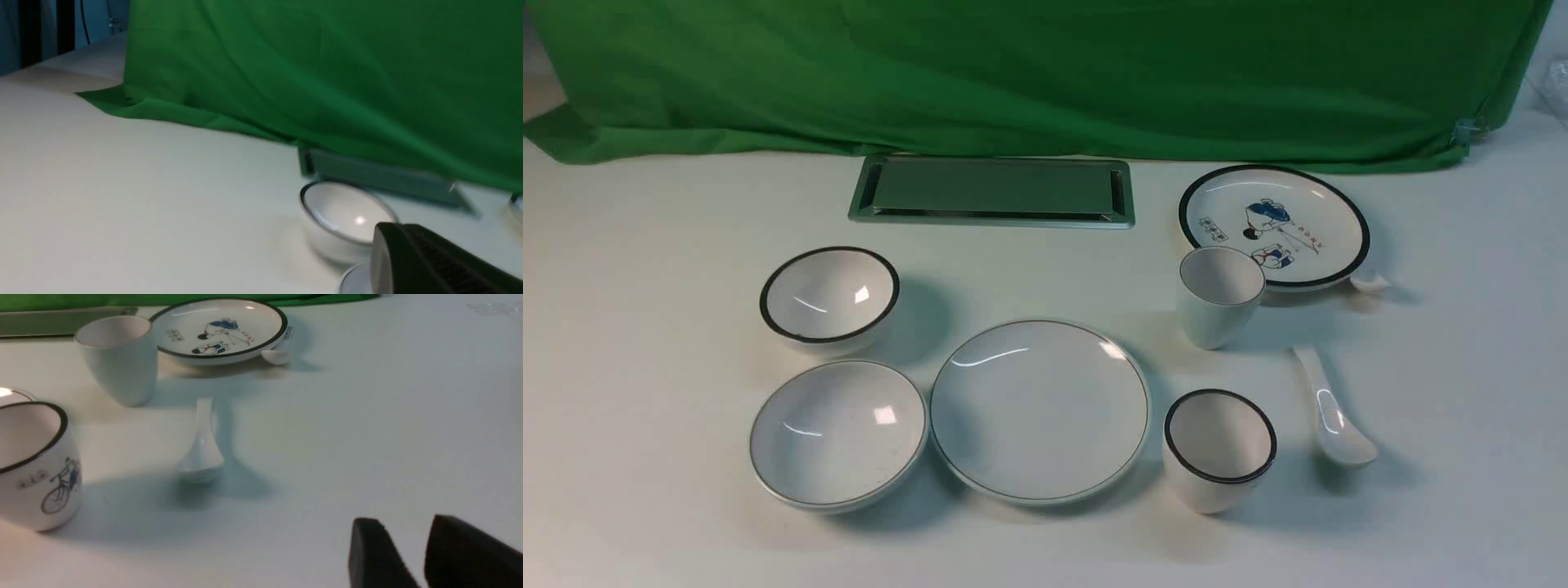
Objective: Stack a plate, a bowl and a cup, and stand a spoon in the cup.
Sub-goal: Use the left arm to grab a blue rice bowl
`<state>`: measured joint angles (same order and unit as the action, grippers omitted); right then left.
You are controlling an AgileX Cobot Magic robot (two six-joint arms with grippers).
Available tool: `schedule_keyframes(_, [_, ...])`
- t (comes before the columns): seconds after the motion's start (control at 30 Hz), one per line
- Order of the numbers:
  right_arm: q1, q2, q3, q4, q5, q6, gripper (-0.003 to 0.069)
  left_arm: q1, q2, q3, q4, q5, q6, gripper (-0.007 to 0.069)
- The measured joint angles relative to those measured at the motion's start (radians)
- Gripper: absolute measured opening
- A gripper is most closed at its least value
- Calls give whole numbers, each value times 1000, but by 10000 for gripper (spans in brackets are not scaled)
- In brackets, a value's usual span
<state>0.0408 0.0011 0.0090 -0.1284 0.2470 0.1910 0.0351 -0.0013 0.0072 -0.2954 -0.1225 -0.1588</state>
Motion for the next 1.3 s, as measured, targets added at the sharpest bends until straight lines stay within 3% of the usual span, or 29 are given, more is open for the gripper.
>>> schedule_keyframes(0.17, [0, 0, 0, 0, 0, 0, 239, 0, 0, 0, -5, -35, -6, 4])
schedule_keyframes(0.23, [0, 0, 0, 0, 0, 0, 239, 0, 0, 0, -12, -144, -48, 4])
schedule_keyframes(0.37, [0, 0, 0, 0, 0, 0, 239, 0, 0, -4, -12, -458, -280, 4])
schedule_keyframes(0.43, [0, 0, 0, 0, 0, 0, 239, 0, 1, -91, 21, -466, -385, 4])
schedule_keyframes(0.57, [0, 0, 0, 0, 0, 0, 239, 0, 80, -353, 148, -91, -454, 4])
schedule_keyframes(0.6, [0, 0, 0, 0, 0, 0, 239, -1, 177, -514, 188, 205, -438, 4])
schedule_keyframes(0.63, [0, 0, 0, 0, 0, 0, 239, -2, 191, -534, 188, 205, -431, 4])
schedule_keyframes(0.67, [0, 0, 0, 0, 0, 0, 239, -3, 300, -669, 177, 427, -347, 4])
schedule_keyframes(0.73, [0, 0, 0, 0, 0, 0, 239, -4, 472, -836, 101, 718, -188, 4])
schedule_keyframes(0.87, [0, 0, 0, 9, -50, 35, 239, -5, 815, -1005, -34, 1134, 80, 4])
schedule_keyframes(0.9, [0, 0, 0, 13, -57, 43, 239, -5, 830, -1010, -40, 1146, 100, 4])
schedule_keyframes(0.97, [0, 0, 0, 49, -171, 186, 239, -5, 1008, -1014, -36, 1207, 180, 4])
schedule_keyframes(1.13, [0, 0, 0, 78, -405, 504, 239, -23, 1300, -987, 12, 1089, 248, 4])
schedule_keyframes(1.3, [0, 0, 0, 82, -475, 571, 236, -102, 1440, -987, 61, 974, 298, 4])
